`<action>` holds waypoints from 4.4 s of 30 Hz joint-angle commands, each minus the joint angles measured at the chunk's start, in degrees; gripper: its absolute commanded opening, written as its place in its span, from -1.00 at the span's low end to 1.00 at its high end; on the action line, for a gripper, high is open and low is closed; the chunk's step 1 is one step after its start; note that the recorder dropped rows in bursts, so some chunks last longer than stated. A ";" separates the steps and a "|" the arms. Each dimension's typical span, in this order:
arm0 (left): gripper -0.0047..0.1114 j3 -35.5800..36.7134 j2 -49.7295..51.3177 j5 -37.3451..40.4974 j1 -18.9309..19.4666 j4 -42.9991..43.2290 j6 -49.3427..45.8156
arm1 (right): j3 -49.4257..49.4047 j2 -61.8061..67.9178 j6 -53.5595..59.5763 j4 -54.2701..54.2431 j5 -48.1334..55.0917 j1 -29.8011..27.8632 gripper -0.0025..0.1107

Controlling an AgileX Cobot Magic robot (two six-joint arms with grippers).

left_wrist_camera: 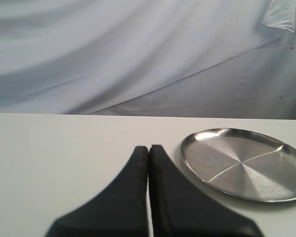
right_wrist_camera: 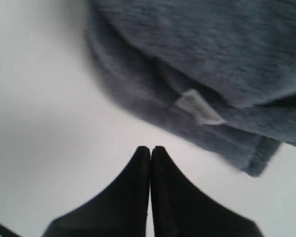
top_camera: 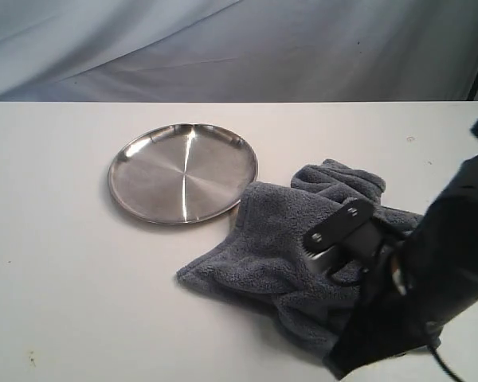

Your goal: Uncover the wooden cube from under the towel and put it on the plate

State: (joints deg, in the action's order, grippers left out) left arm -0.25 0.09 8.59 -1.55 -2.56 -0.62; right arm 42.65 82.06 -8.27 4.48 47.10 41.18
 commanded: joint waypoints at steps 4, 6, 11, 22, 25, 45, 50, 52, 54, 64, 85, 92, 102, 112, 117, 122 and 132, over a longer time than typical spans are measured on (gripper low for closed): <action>-0.89 0.25 -0.09 -0.23 -0.05 0.04 0.13 | -1.22 -3.96 -1.29 3.51 -3.99 -18.42 -0.96; -0.89 0.25 -0.09 -0.23 -0.05 0.04 0.13 | -1.22 -3.38 -1.29 3.50 -7.59 -22.44 -0.96; -0.89 0.25 -0.09 -0.23 -0.05 0.04 0.13 | 1.01 0.06 -1.18 1.53 -15.23 -28.40 -0.96; -0.89 0.25 -0.09 -0.23 -0.05 0.04 0.13 | 20.49 13.40 -0.03 0.13 -12.90 -23.44 -0.96; -0.89 0.25 -0.09 -0.23 -0.05 0.04 0.13 | 25.31 16.23 1.34 0.00 -11.59 -19.99 -0.96; -0.89 0.25 -0.09 -0.23 -0.05 0.04 0.01 | 12.41 7.62 1.37 -0.27 -10.48 4.04 -0.96; -0.89 0.25 -0.09 -0.23 -0.05 0.04 0.16 | 4.12 1.90 0.19 0.23 -11.29 1.72 -0.96; -0.89 0.25 -0.09 -0.23 -0.05 0.04 0.16 | 2.66 0.82 0.19 0.94 -11.82 -0.59 -0.96; -0.89 0.25 -0.09 -0.23 -0.05 0.04 0.16 | 2.53 0.31 0.19 1.38 -12.38 -3.53 -0.96; -0.89 0.25 -0.09 -0.23 -0.05 0.04 -0.10 | 2.53 0.18 -1.56 0.85 -20.22 -9.20 -0.88; -0.89 0.25 -0.09 -0.23 -0.05 0.04 0.01 | 2.53 2.39 -3.31 10.45 -29.26 -9.20 0.35; -0.89 0.25 -0.09 -0.23 -0.05 0.04 0.01 | 2.53 6.33 -4.16 11.01 -28.29 -9.20 0.35; -0.89 0.25 -0.09 -0.23 -0.05 0.04 0.17 | 2.53 8.38 -4.25 8.12 -23.49 -9.20 0.23; -0.89 0.25 -0.09 -0.23 -0.05 0.04 0.04 | 2.53 8.23 -4.25 7.33 -20.85 -9.20 -0.66; -0.89 0.25 -0.09 -0.23 -0.05 0.04 0.04 | 2.53 6.80 -4.00 4.85 -19.22 -9.20 -0.96; -0.89 0.25 -0.09 -0.23 -0.05 0.04 0.15 | 2.53 0.76 -3.79 3.48 -18.67 -9.20 -0.96; -0.89 0.25 -0.09 -0.23 -0.05 0.04 0.15 | 2.53 -14.17 -3.79 3.03 -33.65 -9.20 -0.96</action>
State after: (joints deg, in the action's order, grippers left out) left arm -0.25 0.09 8.59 -1.55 -2.56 -0.62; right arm 45.07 71.48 -12.22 7.81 19.84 32.37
